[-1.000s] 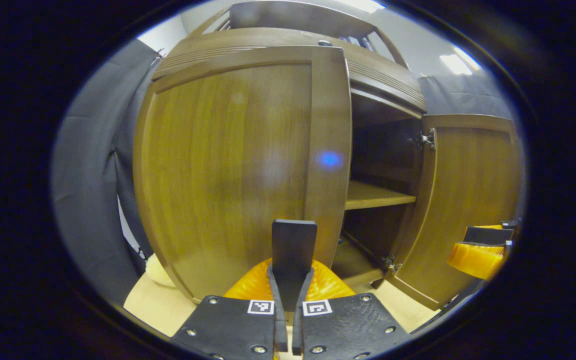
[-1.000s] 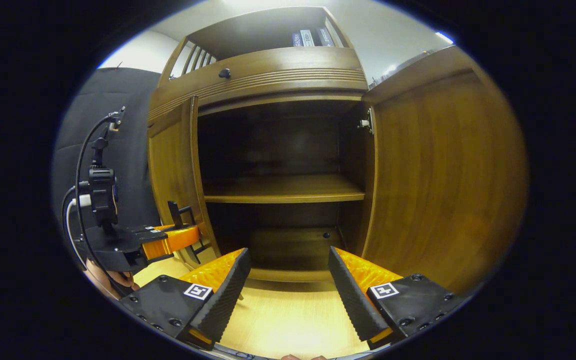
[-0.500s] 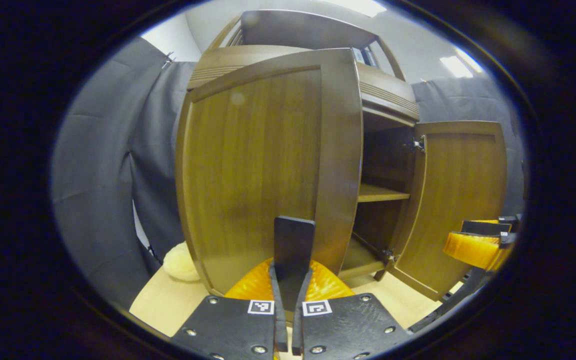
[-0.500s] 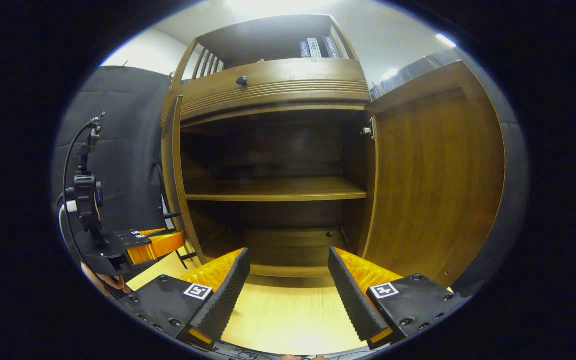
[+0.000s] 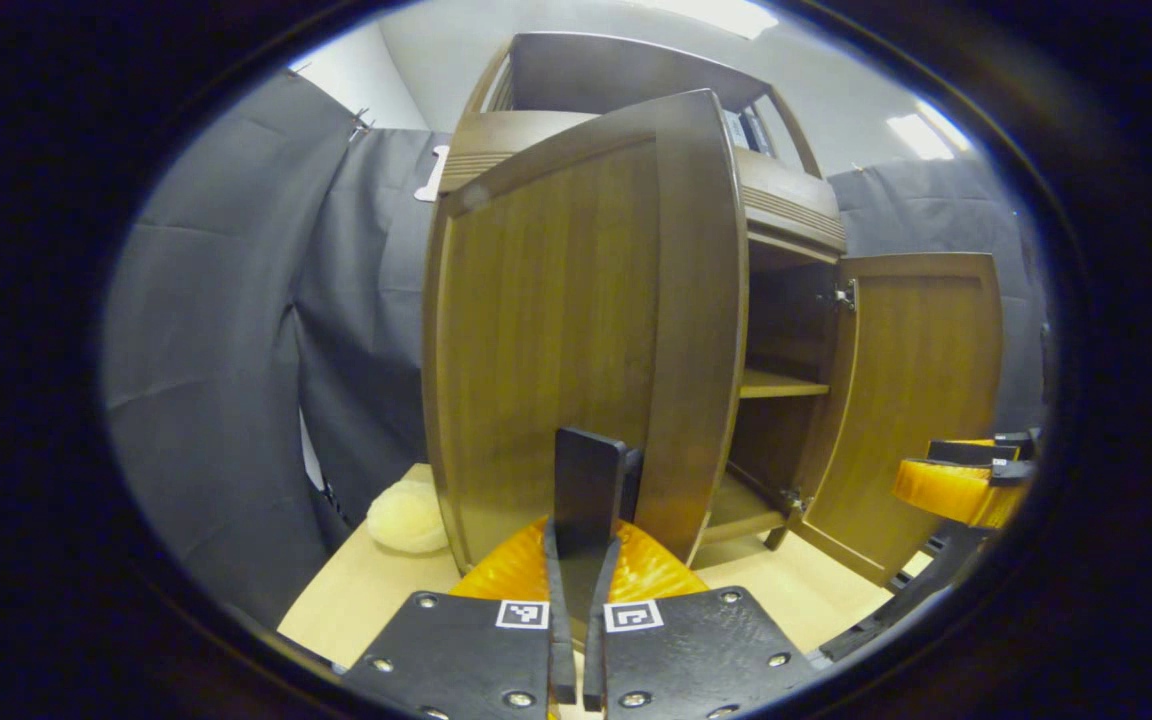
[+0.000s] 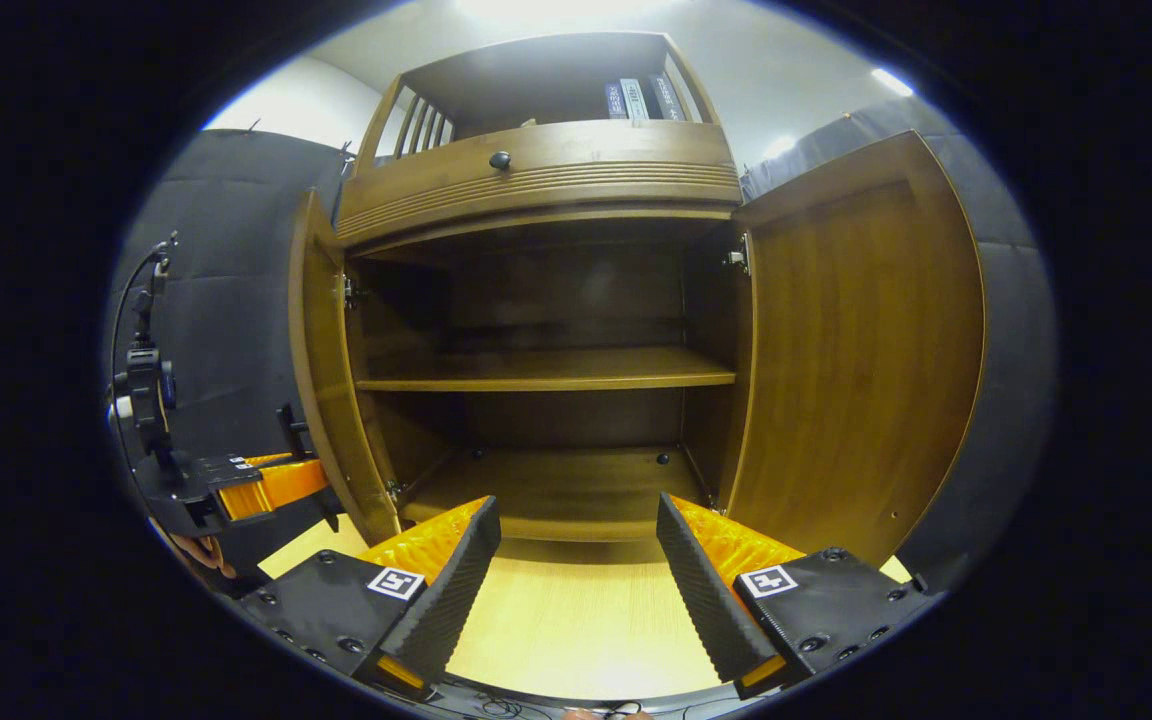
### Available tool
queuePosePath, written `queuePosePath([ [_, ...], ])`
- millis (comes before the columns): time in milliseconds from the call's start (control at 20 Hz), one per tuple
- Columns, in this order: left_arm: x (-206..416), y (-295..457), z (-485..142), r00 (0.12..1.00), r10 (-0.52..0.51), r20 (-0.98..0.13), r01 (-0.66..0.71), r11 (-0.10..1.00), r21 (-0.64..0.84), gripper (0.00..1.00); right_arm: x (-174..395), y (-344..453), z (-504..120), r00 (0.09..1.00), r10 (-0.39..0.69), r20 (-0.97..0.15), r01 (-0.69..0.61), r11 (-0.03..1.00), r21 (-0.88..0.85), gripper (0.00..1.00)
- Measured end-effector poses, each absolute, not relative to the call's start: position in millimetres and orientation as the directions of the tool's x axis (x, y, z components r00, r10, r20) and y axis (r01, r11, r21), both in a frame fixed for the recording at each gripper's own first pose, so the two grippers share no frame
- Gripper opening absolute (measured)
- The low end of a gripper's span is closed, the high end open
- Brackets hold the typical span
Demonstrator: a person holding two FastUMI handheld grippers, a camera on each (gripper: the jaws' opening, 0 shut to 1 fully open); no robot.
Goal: Open the right door of the double-door shoe cabinet with the right hand, and open the left door with the left hand.
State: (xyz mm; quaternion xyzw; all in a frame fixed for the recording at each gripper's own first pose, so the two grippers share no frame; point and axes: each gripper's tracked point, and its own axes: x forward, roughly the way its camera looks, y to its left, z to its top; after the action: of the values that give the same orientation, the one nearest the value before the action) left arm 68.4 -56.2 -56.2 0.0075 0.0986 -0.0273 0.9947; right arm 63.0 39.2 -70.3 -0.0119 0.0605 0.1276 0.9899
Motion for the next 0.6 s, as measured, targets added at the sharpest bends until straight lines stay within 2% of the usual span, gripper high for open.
queuePosePath([
  [400, 71.7, -51.0, -53.5, 0.983, -0.029, -0.182, 0.035, 0.999, 0.029, 0.05, 60.2, 40.3, -71.5, 0.952, 0.282, -0.119, -0.287, 0.958, -0.027, 0.95],
  [500, 71.6, -46.4, -55.7, 0.983, -0.026, -0.18, 0.033, 0.999, 0.038, 0.04, 59.0, 40.5, -70.6, 0.95, 0.288, -0.12, -0.293, 0.956, -0.029, 0.99],
  [550, 69.9, -39.4, -56.6, 0.984, -0.02, -0.176, 0.025, 0.999, 0.031, 0.05, 58.6, 40.7, -69.9, 0.95, 0.29, -0.12, -0.295, 0.955, -0.03, 0.94],
  [600, 68.3, -27.9, -56.4, 0.985, -0.013, -0.173, 0.017, 1.0, 0.022, 0.04, 59.3, 40.3, -71.4, 0.949, 0.29, -0.121, -0.296, 0.955, -0.032, 0.94],
])
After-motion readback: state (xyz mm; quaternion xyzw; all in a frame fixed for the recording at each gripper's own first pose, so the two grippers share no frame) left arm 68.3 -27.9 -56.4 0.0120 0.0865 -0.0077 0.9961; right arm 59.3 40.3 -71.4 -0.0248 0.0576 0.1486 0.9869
